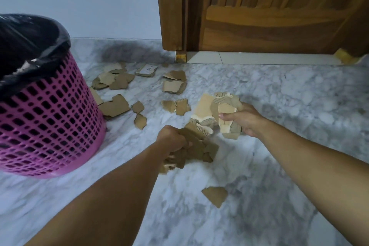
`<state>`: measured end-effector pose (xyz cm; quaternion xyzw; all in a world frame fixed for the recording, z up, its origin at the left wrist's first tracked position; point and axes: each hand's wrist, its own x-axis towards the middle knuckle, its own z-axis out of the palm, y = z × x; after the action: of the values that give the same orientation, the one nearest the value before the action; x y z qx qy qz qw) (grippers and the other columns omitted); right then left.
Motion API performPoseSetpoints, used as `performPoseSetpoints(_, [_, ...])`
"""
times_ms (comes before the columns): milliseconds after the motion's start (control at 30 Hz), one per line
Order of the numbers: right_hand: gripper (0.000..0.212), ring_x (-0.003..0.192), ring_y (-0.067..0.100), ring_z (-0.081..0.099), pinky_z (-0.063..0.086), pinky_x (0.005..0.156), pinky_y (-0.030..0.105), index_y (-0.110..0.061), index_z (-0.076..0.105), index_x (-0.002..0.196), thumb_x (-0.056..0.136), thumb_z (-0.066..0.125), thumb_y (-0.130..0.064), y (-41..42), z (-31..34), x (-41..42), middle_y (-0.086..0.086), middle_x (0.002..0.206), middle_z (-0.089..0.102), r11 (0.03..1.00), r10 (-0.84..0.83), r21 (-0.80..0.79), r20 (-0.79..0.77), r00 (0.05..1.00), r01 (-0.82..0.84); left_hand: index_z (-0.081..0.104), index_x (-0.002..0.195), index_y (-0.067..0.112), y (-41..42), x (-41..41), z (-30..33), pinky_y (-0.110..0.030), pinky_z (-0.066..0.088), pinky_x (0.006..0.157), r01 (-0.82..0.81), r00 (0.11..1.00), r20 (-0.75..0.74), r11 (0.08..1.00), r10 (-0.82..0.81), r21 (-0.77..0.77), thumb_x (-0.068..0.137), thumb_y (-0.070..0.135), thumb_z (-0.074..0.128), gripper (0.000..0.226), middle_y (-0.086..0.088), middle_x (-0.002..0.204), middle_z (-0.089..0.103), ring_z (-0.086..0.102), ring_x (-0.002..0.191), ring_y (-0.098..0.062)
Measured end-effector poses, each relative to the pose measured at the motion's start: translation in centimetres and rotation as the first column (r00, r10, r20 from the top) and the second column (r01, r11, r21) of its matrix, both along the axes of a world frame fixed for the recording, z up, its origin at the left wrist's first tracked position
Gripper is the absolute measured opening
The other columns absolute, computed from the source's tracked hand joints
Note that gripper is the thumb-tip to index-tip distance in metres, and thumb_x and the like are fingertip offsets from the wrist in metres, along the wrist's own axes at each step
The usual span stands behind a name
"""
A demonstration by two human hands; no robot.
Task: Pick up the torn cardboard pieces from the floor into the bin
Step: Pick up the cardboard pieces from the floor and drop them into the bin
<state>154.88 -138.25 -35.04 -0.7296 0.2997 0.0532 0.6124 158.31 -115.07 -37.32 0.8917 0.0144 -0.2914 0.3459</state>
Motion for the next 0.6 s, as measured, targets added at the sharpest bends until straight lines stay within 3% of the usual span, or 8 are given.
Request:
performPoseSetpoints(133, [0.042, 0.1, 0.025, 0.068, 0.055, 0.087, 0.04, -0.01, 0.064, 0.116, 0.078, 0.08, -0.008, 1.3, 4.6, 0.8, 0.007, 0.107, 0.072, 1.0, -0.021, 0.022, 0.039, 0.999, 0.02, 0.073, 0.091, 0.006, 2.7, 1.8, 5.0, -0.039, 0.06, 0.078, -0.057, 0.99, 0.131, 0.997, 0.05, 0.052, 0.064, 0.03, 0.087, 0.039, -0.012, 0.092, 0.073, 0.07, 0.084, -0.026])
performPoseSetpoints(233, [0.037, 0.103, 0.027, 0.067, 0.053, 0.093, 0.045, -0.013, 0.065, 0.117, 0.082, 0.077, -0.012, 3.0, 8.3, 2.1, 0.006, 0.11, 0.072, 1.0, -0.006, 0.022, 0.054, 0.999, 0.005, 0.067, 0.087, 0.007, 5.1, 3.1, 9.7, -0.038, 0.06, 0.08, -0.11, 0.973, 0.207, 0.994, 0.102, 0.028, 0.07, 0.029, 0.085, 0.033, -0.012, 0.093, 0.071, 0.07, 0.085, -0.026])
performPoseSetpoints(333, [0.035, 0.101, 0.027, 0.068, 0.052, 0.094, 0.046, -0.012, 0.063, 0.119, 0.085, 0.074, -0.016, 5.6, 12.7, 3.7, 0.007, 0.109, 0.072, 0.999, 0.03, -0.015, 0.076, 0.997, -0.029, 0.061, 0.089, 0.007, 7.5, 4.1, 14.9, -0.036, 0.059, 0.079, -0.201, 0.938, 0.276, 0.978, 0.208, -0.053, 0.071, 0.026, 0.085, 0.035, -0.009, 0.091, 0.068, 0.067, 0.082, -0.023])
performPoseSetpoints(433, [0.027, 0.09, 0.025, 0.069, 0.055, 0.084, 0.042, -0.011, 0.062, 0.117, 0.091, 0.067, -0.013, 8.9, 17.6, 5.4, 0.009, 0.1, 0.071, 0.996, 0.084, -0.035, 0.139, 0.987, -0.08, 0.065, 0.097, 0.006, 10.2, 5.0, 20.2, -0.039, 0.059, 0.082, -0.236, 0.897, 0.34, 0.957, 0.282, -0.17, 0.072, 0.024, 0.085, 0.037, -0.009, 0.093, 0.07, 0.069, 0.086, -0.025])
performPoseSetpoints(600, [0.027, 0.085, 0.028, 0.07, 0.057, 0.082, 0.047, -0.003, 0.06, 0.117, 0.091, 0.062, -0.003, 14.9, 25.5, 8.7, 0.016, 0.098, 0.07, 0.982, 0.183, -0.098, 0.243, 0.953, -0.164, 0.073, 0.09, 0.009, 15.7, 5.6, 28.1, -0.032, 0.058, 0.073, -0.304, 0.797, 0.367, 0.843, 0.48, -0.444, 0.067, 0.02, 0.088, 0.03, -0.008, 0.091, 0.071, 0.068, 0.082, -0.023])
